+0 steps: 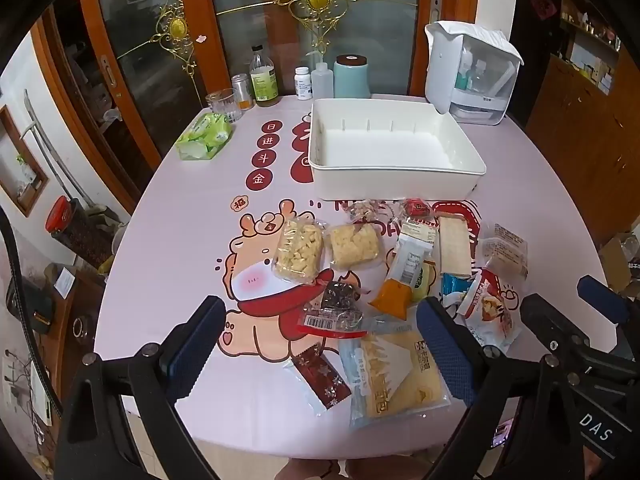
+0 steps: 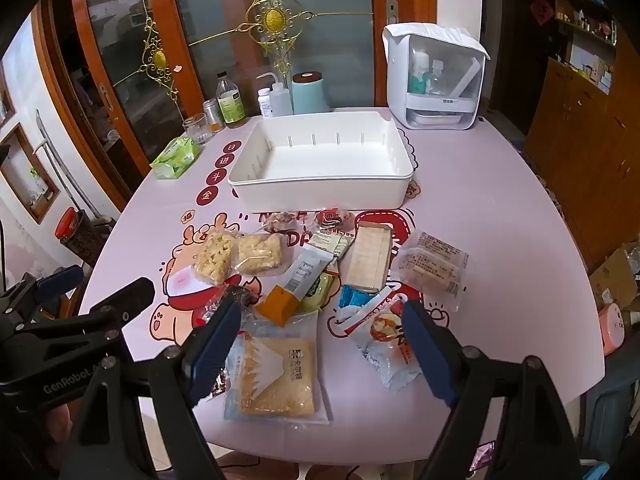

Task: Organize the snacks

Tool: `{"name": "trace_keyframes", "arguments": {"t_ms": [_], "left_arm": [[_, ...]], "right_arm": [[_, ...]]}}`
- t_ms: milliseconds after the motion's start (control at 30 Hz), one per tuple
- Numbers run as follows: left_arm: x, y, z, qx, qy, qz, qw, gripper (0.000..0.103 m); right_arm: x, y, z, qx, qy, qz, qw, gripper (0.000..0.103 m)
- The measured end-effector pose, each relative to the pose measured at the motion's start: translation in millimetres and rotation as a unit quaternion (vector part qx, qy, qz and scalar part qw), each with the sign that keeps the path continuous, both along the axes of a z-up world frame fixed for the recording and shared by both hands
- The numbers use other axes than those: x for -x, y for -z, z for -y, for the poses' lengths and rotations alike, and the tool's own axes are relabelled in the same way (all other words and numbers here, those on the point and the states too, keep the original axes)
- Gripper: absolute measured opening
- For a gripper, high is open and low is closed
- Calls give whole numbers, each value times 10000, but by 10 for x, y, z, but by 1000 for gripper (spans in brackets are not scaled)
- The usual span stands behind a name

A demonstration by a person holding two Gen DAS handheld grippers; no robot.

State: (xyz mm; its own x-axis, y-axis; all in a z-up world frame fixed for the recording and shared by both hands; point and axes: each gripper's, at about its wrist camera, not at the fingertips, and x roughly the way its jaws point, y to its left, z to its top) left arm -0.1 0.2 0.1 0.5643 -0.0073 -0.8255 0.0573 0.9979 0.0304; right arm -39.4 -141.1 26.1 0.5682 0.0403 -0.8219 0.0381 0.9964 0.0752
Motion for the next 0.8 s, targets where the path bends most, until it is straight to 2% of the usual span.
{"name": "trace_keyframes", "arguments": {"t_ms": [533, 800], "left_arm": [[88, 31, 65, -52, 70, 83, 9999, 96], [100, -42, -22, -8, 91, 148, 9998, 96]], "right_arm": [[56, 22, -18, -59, -11, -2, 10000, 83], [88, 13, -59, -59, -33, 19, 10000, 83]]}}
